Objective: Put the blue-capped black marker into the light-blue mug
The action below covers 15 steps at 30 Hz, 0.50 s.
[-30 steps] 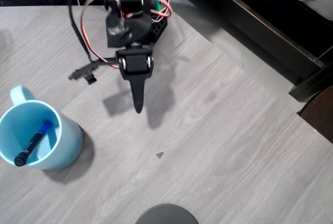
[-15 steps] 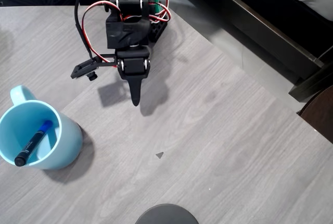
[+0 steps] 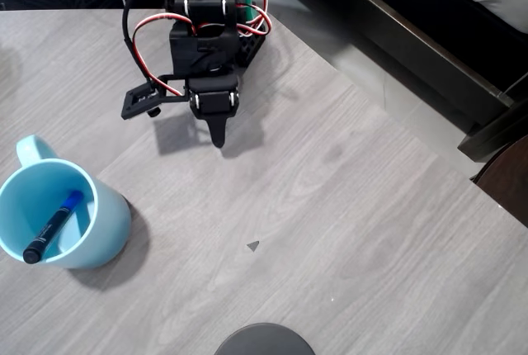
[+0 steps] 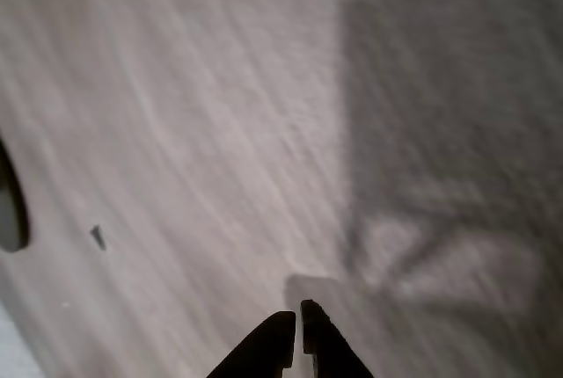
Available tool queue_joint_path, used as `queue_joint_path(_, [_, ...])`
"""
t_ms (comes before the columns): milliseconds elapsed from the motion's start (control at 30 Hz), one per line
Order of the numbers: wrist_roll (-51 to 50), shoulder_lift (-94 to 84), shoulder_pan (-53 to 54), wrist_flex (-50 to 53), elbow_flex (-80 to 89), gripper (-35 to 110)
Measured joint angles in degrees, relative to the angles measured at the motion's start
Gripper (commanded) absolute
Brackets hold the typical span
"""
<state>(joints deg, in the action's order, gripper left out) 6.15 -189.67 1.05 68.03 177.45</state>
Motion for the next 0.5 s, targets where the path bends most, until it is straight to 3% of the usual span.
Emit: queue_joint_path(500, [0.0, 0.0, 0.0, 1.5, 0.0, 0])
